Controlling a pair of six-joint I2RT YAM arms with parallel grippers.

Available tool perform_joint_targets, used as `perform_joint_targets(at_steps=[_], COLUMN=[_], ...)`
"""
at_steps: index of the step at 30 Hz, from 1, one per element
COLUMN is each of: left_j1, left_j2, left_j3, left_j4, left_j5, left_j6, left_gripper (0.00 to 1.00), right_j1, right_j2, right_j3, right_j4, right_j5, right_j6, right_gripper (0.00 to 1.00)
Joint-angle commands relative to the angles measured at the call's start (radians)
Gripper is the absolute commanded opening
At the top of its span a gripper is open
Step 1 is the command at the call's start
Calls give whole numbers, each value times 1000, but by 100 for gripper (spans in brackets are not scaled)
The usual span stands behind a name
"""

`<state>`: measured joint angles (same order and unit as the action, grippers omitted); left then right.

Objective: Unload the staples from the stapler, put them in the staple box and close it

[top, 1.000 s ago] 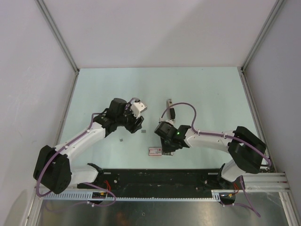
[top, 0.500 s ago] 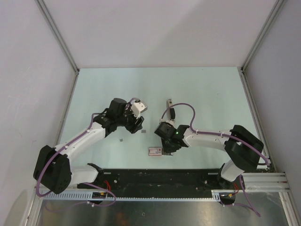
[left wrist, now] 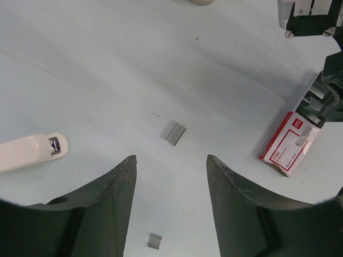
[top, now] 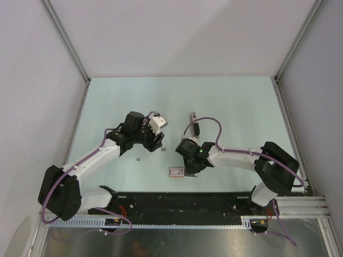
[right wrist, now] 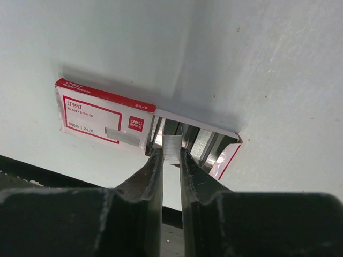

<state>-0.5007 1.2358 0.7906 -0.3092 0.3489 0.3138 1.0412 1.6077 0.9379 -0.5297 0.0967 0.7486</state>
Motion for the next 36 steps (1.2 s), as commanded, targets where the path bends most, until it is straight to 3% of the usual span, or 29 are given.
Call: perform_joint_targets(at_steps=[1, 36], left_j1=[8, 8], left_j2=[-14, -16], left_j3=[-5, -16], left_j4=[9, 6], left_j5=[34, 44], left_j6=[-12, -6], left_gripper=[60, 62], right_j1=[1, 23], right_j2=[10, -23], right_j3=[34, 35], right_j4=[13, 53], right_j5=[9, -8], right_j6=[-2, 16], right_gripper=[0, 0])
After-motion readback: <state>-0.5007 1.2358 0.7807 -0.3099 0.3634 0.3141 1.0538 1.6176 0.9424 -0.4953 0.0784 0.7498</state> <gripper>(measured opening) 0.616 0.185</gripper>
